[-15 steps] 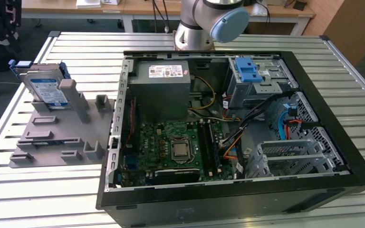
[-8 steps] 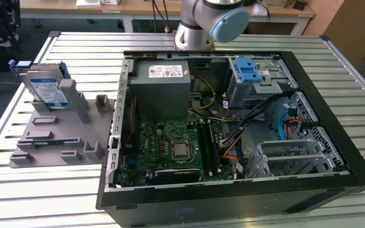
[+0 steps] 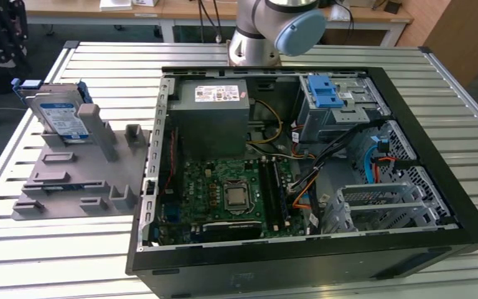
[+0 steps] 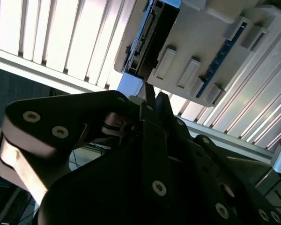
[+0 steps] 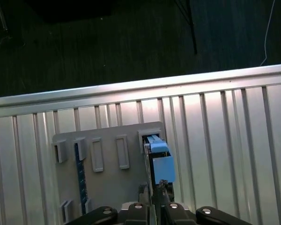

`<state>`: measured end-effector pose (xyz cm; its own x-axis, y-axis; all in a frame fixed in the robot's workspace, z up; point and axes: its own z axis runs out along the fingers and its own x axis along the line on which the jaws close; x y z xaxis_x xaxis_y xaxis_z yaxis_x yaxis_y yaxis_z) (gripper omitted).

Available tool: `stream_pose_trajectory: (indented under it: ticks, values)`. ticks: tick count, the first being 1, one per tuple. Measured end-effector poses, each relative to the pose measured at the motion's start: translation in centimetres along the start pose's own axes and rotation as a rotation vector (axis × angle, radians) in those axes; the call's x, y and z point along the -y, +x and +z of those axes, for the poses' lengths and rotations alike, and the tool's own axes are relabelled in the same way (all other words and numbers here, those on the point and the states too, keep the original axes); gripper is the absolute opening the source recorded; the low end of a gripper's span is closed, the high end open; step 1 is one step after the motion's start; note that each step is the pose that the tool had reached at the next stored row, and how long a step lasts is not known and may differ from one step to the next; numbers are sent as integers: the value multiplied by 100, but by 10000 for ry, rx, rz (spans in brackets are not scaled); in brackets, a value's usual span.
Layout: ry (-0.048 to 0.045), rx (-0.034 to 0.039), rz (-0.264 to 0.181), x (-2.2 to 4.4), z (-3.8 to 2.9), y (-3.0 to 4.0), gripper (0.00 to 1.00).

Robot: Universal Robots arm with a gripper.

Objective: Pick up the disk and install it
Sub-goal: 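Pick up the disk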

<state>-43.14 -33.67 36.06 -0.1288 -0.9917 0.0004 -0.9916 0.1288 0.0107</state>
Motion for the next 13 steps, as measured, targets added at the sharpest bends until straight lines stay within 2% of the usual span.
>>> stream_pose_trajectory:
  ticks: [1, 2, 4, 5, 7, 8, 10, 12, 13]
  values:
    - [0, 0, -1, 0, 0, 0, 23]
    - [0, 2, -1, 0, 0, 0, 23]
    - [1, 4, -1, 0, 1, 0, 35]
    - [1, 5, -1, 0, 2, 0, 35]
    - [12, 7, -21, -1, 15, 0, 47]
    - [13, 6, -80, -2, 23, 0, 47]
    - [13, 5, -294, -3, 48, 0, 58]
    - [15, 8, -510, -5, 80, 0, 58]
    - [17, 9, -579, -11, 99, -1, 65]
